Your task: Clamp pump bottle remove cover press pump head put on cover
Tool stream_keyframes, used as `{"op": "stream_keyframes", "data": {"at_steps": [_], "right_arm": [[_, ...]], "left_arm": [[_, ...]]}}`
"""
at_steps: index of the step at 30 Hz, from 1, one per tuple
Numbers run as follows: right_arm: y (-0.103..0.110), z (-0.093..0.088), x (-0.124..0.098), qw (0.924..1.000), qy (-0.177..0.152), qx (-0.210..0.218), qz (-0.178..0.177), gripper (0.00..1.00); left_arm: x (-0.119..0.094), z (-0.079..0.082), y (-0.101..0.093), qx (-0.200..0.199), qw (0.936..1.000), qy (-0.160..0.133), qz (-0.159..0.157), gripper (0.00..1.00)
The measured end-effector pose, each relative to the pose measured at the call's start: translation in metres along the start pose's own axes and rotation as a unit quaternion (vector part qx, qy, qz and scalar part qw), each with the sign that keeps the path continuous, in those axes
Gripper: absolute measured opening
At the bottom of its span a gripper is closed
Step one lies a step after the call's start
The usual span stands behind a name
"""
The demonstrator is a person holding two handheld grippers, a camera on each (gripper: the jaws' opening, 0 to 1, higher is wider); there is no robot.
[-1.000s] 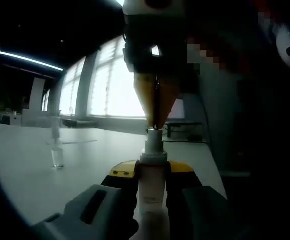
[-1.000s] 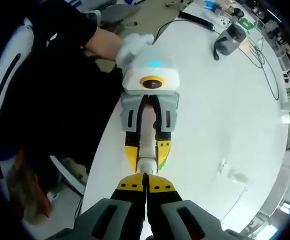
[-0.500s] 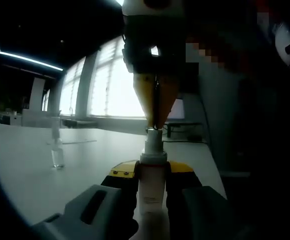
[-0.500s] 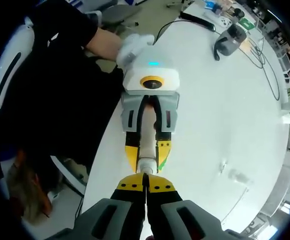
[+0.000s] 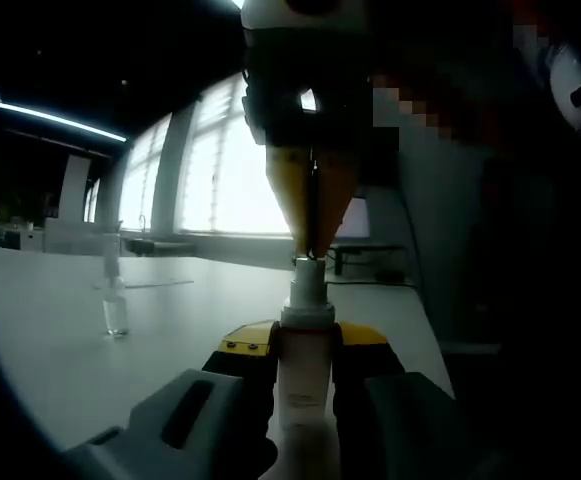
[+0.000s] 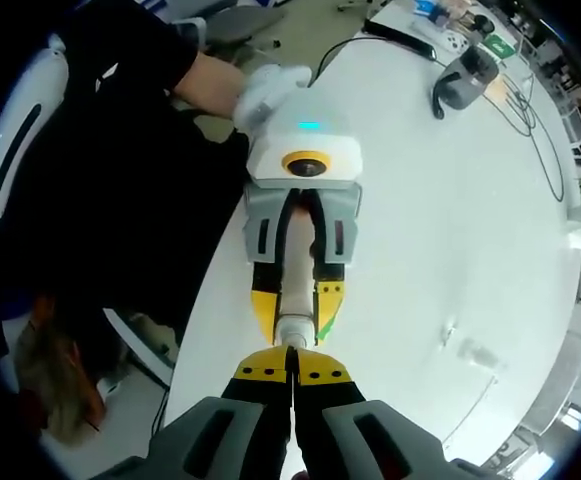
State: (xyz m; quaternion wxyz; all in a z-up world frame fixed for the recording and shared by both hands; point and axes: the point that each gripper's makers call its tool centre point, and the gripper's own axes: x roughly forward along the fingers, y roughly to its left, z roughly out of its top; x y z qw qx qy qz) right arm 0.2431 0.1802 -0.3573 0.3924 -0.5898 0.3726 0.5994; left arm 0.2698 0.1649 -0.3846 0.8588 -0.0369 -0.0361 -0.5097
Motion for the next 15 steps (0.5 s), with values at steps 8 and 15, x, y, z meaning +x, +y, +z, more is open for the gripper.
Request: {"op": "stream_keyframes", "data": {"at_steps": [8, 15], "right_arm": [[0.0002, 0.0002, 0.0000, 1.0000, 0.001, -0.001, -0.002, 0.00], [-0.0004, -0.0001, 0.0007, 0.9999, -0.009, 0.005, 0.001, 0.00]], "left_arm": [[-0.0002, 0.0000, -0.0001, 0.000, 1.0000, 0.000, 0.000, 0.12], [-0.0001, 0.0001, 0.0000, 0.000, 1.0000, 0.000, 0.001, 0.12]]}}
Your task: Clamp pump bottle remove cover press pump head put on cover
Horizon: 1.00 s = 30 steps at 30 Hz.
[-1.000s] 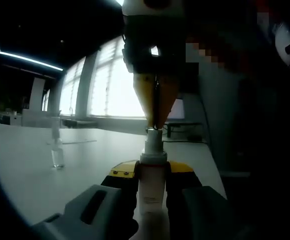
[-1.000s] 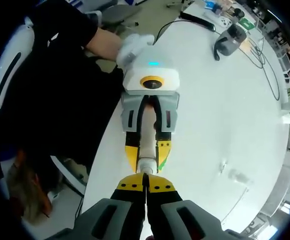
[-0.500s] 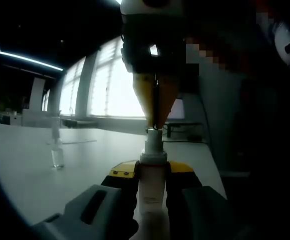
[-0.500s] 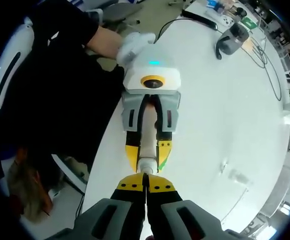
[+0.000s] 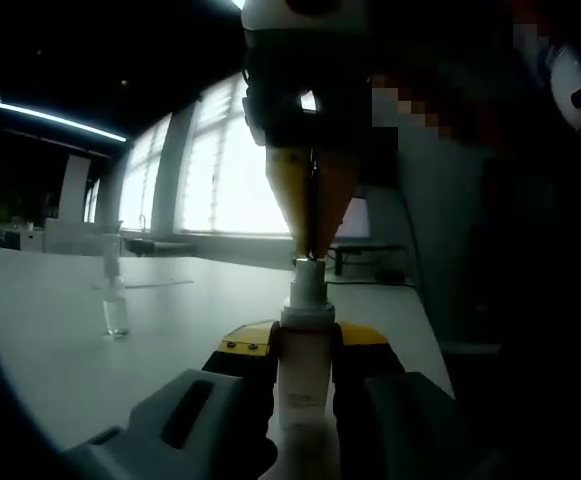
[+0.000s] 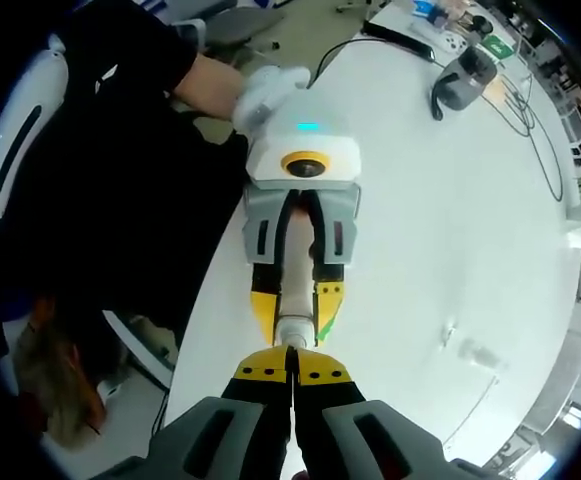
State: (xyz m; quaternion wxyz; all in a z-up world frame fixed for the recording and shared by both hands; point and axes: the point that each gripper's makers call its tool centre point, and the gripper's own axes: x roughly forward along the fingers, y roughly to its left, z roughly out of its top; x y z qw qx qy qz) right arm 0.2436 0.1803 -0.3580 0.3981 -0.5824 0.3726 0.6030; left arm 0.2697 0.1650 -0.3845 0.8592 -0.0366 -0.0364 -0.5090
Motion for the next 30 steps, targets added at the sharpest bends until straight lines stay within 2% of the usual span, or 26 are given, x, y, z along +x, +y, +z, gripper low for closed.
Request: {"op": "stream_keyframes", "data": {"at_steps": [6, 13, 19, 30], "right_arm": [[0.0006, 0.0005, 0.0030, 0.9999, -0.003, 0.013, -0.001, 0.00], [0.0018, 0.0018, 0.0052, 0.9997, 0.018, -0.010, -0.012, 0.00], [0.0024, 0.0009, 0.0002, 0.9996, 0.020, -0.014, -0.016, 0.00], [0.0003, -0.0013, -0.0020, 0.9996, 0.021, 0.000, -0.017, 0.00]], "left_arm": [[0.0001, 0.0000, -0.0003, 0.000, 1.0000, 0.000, 0.000, 0.12], [0.0002, 0.0000, -0.0004, 0.000, 1.0000, 0.000, 0.000, 0.12], [0.0001, 0.0000, 0.0001, 0.000, 1.0000, 0.000, 0.000, 0.12], [0.0009, 0.0004, 0.0001, 0.000, 1.0000, 0.000, 0.000, 0.12]]}}
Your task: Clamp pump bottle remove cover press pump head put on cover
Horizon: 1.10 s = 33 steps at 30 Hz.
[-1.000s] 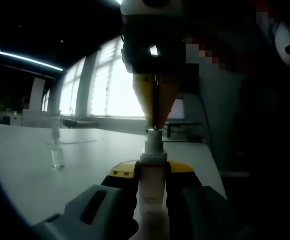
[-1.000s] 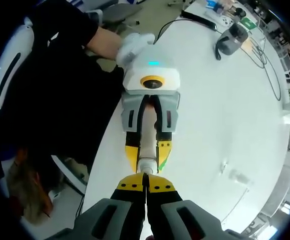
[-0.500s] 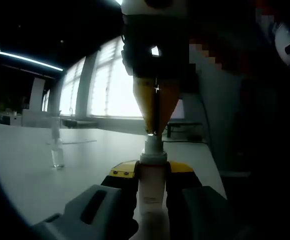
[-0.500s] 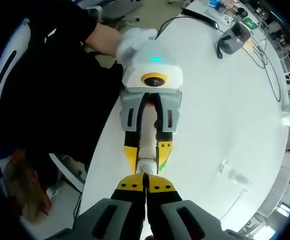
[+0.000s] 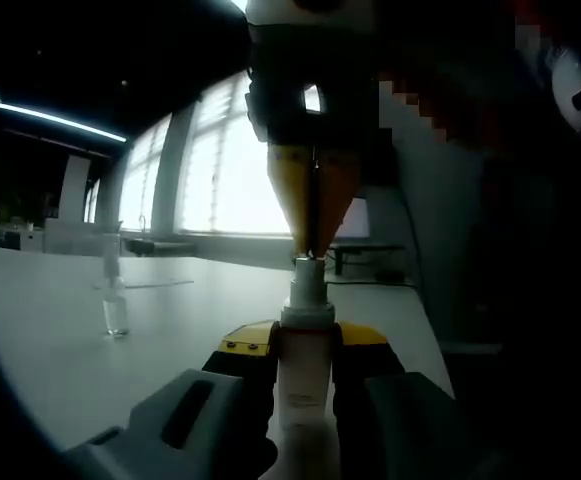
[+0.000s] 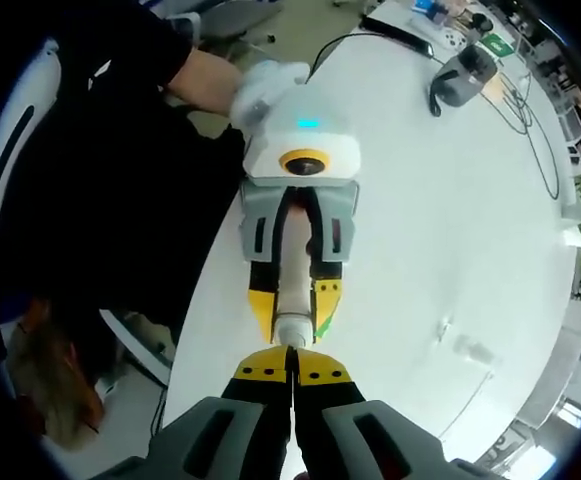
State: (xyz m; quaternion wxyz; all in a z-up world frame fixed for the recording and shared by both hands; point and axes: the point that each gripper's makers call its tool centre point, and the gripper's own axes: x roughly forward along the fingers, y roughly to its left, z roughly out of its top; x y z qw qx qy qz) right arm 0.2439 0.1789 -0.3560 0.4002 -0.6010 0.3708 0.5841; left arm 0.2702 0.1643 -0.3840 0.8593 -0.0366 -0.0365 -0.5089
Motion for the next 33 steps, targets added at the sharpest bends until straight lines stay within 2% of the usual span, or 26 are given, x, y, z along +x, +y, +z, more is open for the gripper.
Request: {"op": "stream_keyframes", "data": {"at_steps": [6, 8, 11, 22, 26, 33], "right_arm": [[-0.0001, -0.0004, -0.0001, 1.0000, -0.006, 0.002, 0.000, 0.00], [0.0005, -0.0004, -0.0002, 0.9999, -0.008, -0.014, -0.001, 0.00], [-0.0008, -0.0002, 0.0001, 1.0000, -0.007, 0.005, -0.001, 0.00], [-0.0030, -0.0002, 0.0005, 0.9999, -0.015, 0.007, 0.004, 0.00], [-0.0011, 0.0007, 0.0006, 0.9993, -0.020, -0.029, 0.008, 0.00], [0.0004, 0.0006, 0.0007, 0.9996, -0.018, -0.021, 0.008, 0.00]], "left_arm": [[0.0003, 0.0001, -0.0006, 0.001, 1.0000, 0.000, 0.000, 0.12], [0.0004, 0.0001, -0.0008, 0.001, 1.0000, 0.000, 0.000, 0.12], [0.0003, 0.0000, -0.0005, 0.001, 1.0000, 0.000, 0.000, 0.12], [0.0001, 0.0000, -0.0010, 0.001, 1.0000, 0.000, 0.000, 0.12], [-0.0001, -0.0001, -0.0006, 0.001, 1.0000, 0.000, 0.000, 0.12], [-0.0004, -0.0004, -0.0005, 0.001, 1.0000, 0.000, 0.000, 0.12]]}}
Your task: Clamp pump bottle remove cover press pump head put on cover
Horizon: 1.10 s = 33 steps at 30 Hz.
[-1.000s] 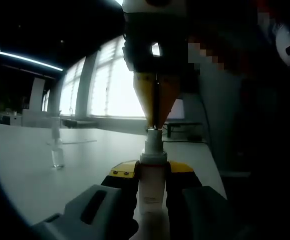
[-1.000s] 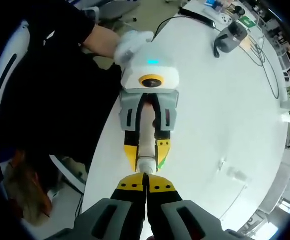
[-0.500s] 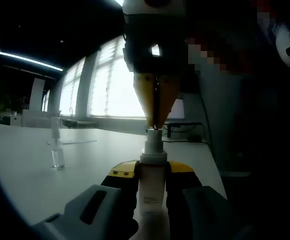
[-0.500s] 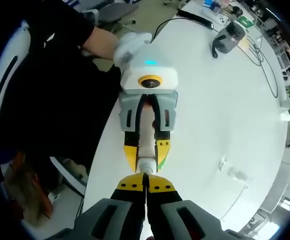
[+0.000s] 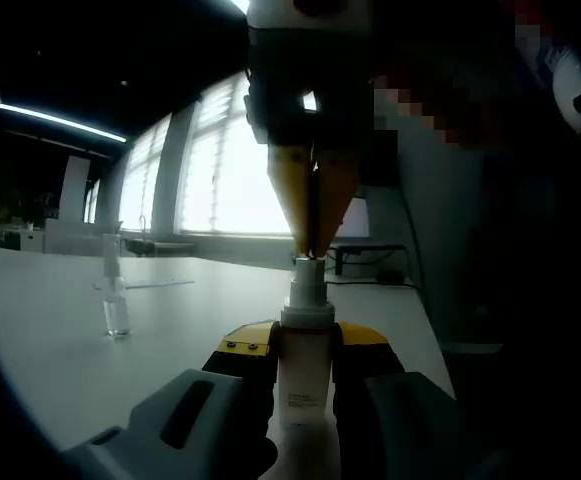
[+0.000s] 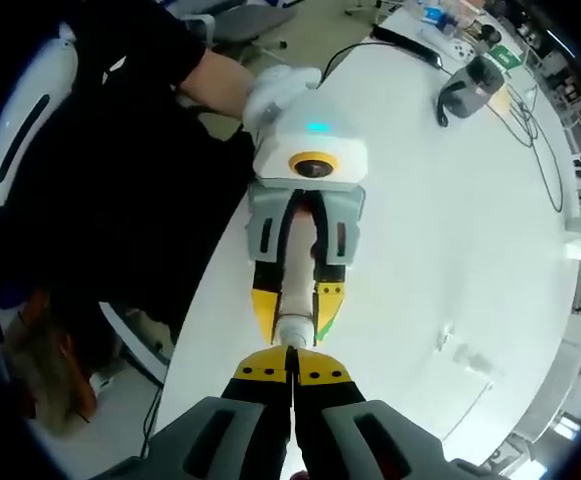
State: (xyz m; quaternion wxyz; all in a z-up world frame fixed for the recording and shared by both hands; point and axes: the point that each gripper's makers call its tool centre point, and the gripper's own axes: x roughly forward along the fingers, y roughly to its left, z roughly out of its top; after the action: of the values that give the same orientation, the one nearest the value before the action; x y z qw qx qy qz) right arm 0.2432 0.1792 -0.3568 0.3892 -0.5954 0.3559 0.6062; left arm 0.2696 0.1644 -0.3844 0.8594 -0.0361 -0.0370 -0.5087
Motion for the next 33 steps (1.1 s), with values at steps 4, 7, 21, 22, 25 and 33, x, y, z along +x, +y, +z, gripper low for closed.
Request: {"op": "stream_keyframes", "data": {"at_steps": [4, 7, 21, 22, 25, 33], "right_arm": [[0.0003, -0.0004, 0.0000, 1.0000, -0.001, 0.007, 0.000, 0.00], [0.0005, -0.0004, 0.0000, 1.0000, -0.001, 0.009, 0.000, 0.00], [0.0005, 0.0001, 0.0011, 1.0000, 0.004, 0.008, -0.001, 0.00], [0.0006, 0.0001, 0.0011, 1.0000, 0.005, 0.007, -0.001, 0.00], [-0.0007, 0.0006, 0.0017, 1.0000, 0.006, 0.007, 0.001, 0.00], [-0.0010, 0.0005, 0.0068, 0.9999, 0.011, 0.011, 0.007, 0.00]], "left_arm": [[-0.0002, -0.0001, 0.0001, 0.000, 1.0000, 0.000, 0.000, 0.12], [-0.0003, -0.0001, 0.0002, 0.000, 1.0000, 0.000, 0.000, 0.12], [-0.0006, 0.0000, -0.0002, 0.001, 1.0000, 0.000, 0.001, 0.12], [-0.0005, 0.0001, -0.0003, 0.000, 1.0000, 0.000, 0.001, 0.12], [-0.0005, 0.0002, -0.0005, 0.000, 1.0000, 0.000, 0.001, 0.12], [-0.0005, 0.0002, -0.0009, 0.001, 1.0000, 0.000, 0.001, 0.12]]}}
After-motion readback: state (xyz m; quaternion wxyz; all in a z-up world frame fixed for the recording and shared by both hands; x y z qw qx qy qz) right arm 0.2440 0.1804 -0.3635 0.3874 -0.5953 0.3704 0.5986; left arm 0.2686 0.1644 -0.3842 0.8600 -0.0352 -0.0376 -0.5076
